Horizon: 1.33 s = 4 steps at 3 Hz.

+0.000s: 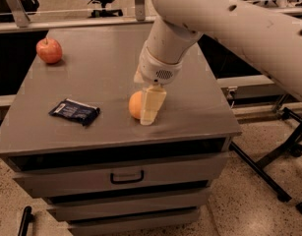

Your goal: Move orange near apple

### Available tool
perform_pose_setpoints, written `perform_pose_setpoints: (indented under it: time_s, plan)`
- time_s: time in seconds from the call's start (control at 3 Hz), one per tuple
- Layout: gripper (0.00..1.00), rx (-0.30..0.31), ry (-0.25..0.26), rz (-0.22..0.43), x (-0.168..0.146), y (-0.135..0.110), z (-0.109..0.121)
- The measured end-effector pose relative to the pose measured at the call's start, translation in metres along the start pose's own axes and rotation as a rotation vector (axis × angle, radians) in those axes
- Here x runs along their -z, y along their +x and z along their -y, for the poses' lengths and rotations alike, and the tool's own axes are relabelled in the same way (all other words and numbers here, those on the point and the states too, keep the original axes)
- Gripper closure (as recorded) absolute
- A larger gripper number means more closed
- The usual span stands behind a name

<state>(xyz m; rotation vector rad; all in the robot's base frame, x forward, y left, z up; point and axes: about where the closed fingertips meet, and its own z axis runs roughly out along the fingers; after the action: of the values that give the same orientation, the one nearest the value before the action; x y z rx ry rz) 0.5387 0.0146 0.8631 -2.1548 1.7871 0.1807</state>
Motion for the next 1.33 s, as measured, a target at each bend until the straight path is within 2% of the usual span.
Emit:
perform_pose_setpoints:
  time_s: [0.67,1.0,1.33]
  plan:
    - [0.7,0.014,-0.057,0.027,-0.016,-0.011,-0.002]
    - [0.94,-0.007,-0.085,0.057,-0.018,-0.02,0.012]
    - [1.0,-0.048,-0.066,0.126,-0.006,-0.049,0.06]
